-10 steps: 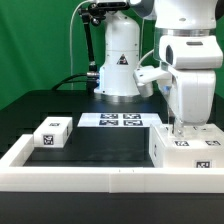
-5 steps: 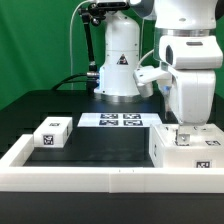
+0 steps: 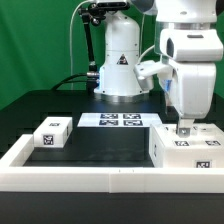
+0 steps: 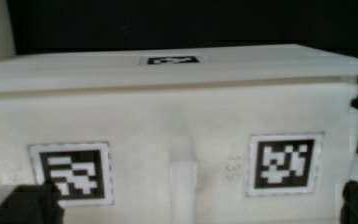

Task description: Assemble cabinet

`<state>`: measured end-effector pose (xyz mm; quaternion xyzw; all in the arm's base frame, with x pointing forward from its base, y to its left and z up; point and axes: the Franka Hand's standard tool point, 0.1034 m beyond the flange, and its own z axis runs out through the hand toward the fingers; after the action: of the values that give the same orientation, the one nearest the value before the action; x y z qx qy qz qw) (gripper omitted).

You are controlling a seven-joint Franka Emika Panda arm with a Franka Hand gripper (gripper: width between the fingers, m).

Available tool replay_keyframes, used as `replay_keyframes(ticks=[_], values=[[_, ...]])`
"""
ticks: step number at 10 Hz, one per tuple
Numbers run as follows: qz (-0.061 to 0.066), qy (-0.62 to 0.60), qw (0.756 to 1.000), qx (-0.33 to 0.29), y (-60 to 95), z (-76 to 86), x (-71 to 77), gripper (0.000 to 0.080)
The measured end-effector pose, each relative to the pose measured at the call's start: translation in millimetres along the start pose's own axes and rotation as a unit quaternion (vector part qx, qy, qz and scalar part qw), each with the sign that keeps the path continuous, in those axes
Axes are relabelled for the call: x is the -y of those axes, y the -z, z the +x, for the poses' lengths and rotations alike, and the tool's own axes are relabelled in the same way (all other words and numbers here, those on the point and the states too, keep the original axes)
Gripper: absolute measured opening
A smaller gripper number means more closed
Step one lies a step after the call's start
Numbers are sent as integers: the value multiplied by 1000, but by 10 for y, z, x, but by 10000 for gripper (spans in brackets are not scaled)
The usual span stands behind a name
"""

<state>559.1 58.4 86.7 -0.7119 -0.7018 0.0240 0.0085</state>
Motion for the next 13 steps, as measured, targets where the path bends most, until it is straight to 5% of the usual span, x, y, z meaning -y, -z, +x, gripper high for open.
replay_keyframes(ticks=[2, 5, 8, 11, 13], values=[[-2, -20, 1000, 7, 122, -28, 143, 797], [1, -35, 999, 6, 82, -29, 144, 797], [-1, -182, 983, -2, 47, -28, 157, 797], [-12, -404, 914, -18, -11, 78, 247, 797], [0, -494, 869, -27, -24, 110, 263, 797]])
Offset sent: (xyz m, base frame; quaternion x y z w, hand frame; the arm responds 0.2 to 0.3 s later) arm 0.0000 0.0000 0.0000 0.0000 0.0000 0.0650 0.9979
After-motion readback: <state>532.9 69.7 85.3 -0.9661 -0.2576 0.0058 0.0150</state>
